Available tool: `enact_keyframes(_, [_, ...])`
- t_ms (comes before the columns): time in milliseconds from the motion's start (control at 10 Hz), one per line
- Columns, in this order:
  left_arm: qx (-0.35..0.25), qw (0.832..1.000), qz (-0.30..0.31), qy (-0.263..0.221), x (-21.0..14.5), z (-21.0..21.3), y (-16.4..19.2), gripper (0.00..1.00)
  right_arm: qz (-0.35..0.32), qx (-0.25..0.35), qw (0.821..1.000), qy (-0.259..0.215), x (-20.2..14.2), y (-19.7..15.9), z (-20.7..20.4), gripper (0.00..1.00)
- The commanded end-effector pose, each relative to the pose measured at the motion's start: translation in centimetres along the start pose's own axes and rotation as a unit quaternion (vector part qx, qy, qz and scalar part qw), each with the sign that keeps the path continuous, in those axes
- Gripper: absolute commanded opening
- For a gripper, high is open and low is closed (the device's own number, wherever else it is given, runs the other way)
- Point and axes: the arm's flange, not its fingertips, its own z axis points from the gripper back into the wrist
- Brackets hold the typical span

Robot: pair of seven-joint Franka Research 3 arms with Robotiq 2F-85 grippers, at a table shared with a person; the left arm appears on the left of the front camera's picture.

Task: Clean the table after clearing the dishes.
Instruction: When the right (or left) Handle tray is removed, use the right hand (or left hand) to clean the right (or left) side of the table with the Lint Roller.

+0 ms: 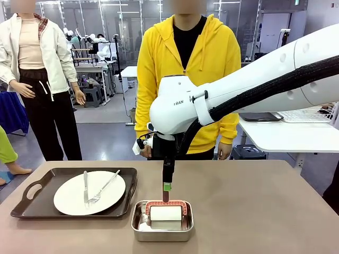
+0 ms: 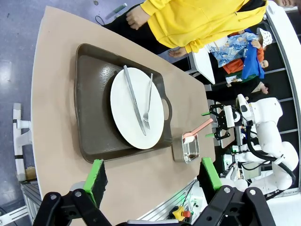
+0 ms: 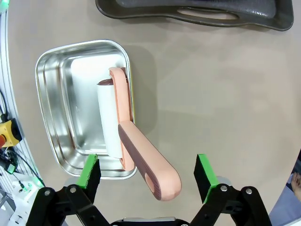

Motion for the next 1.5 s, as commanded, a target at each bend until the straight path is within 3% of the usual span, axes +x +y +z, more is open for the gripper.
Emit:
enact_keyframes(0, [0.002,1.0,-0.002,0.004,-0.2,0.3,0.0,1.0,-0.004,0.002,1.0,0.001,0.2,0.4,0.1,1.0])
enact_keyframes(100, [0.002,1.0,-0.002,0.004,-0.2,0.3,0.0,1.0,0.0,0.0,1.0,0.0,0.0,0.0,0.0,0.97])
enact_keyframes(400, [0.002,1.0,-0.002,0.004,-0.2,0.3,0.0,1.0,-0.087,0.032,0.989,-0.115,-3.2,-1.0,5.6,1.0])
enact_keyframes(600, [0.002,1.0,-0.002,0.004,-0.2,0.3,0.0,1.0,-0.148,0.109,0.959,-0.216,-7.5,-1.6,5.8,1.0])
enact_keyframes(900, [0.002,1.0,-0.002,0.004,-0.2,0.3,0.0,1.0,-0.241,0.217,0.874,-0.363,-15.5,-0.9,5.3,1.0])
enact_keyframes(1000, [0.002,1.0,-0.002,0.004,-0.2,0.3,0.0,1.0,-0.268,0.247,0.845,-0.393,-18.2,-0.6,5.4,1.0])
enact_keyframes(1300, [0.002,1.0,-0.002,0.004,-0.2,0.3,0.0,1.0,-0.325,0.34,0.735,-0.488,-27.7,0.1,5.3,1.0])
enact_keyframes(1400, [0.002,1.0,-0.002,0.004,-0.2,0.3,0.0,1.0,-0.35,0.345,0.714,-0.498,-31.5,0.7,5.6,1.0])
